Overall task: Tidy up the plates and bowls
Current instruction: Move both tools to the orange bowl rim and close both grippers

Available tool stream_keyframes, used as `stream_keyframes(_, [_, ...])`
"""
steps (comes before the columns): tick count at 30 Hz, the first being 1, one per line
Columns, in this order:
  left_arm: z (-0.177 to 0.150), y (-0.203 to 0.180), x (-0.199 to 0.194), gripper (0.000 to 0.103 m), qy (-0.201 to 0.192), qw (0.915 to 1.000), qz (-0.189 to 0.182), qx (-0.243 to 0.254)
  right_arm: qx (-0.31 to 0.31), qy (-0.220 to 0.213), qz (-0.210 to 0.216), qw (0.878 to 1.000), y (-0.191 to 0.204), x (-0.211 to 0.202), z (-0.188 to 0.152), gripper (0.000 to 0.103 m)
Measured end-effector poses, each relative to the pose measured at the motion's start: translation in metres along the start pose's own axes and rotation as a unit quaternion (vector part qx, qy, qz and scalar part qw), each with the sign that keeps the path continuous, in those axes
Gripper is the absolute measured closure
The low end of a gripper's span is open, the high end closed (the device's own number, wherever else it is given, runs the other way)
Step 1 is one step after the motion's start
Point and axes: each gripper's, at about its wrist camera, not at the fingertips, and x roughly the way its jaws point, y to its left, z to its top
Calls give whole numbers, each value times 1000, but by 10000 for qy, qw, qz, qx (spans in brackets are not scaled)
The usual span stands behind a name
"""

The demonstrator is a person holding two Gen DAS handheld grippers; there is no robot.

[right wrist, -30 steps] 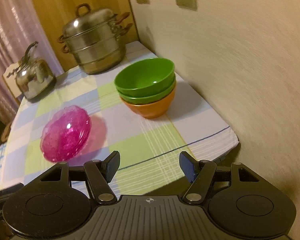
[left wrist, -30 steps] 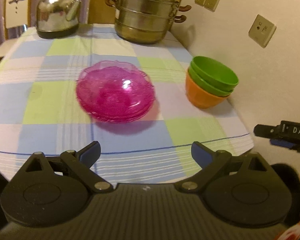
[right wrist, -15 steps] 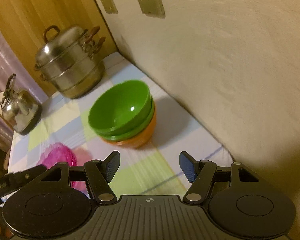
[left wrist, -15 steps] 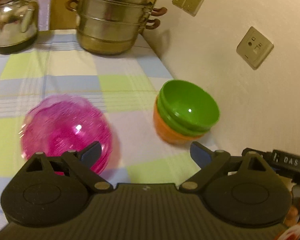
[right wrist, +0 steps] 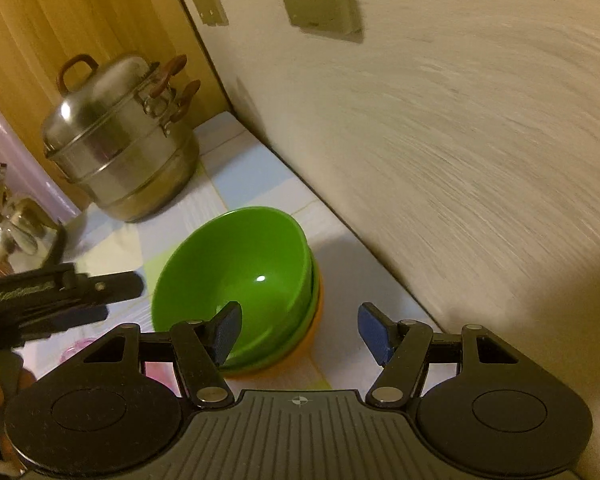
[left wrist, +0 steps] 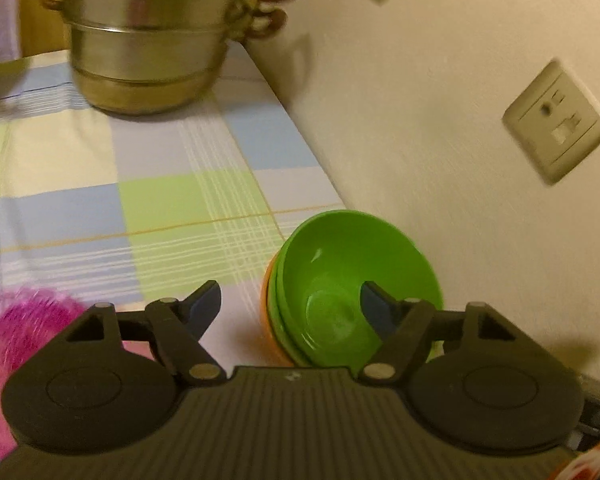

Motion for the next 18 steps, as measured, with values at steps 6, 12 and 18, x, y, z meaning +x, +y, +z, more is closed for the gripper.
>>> stream_keyframes(6, [9,3,46,44,527,9983,52,232,100,132,-40,9999,-5,28,6,47])
stream_keyframes(12, [10,7,70,57,792,9961,92,381,145,343,-81,9993,-12,50,10,53])
stream_keyframes(18, [13,10,80,64,872,9950,71,484,339,526,-4,9980,-18,62,12,58])
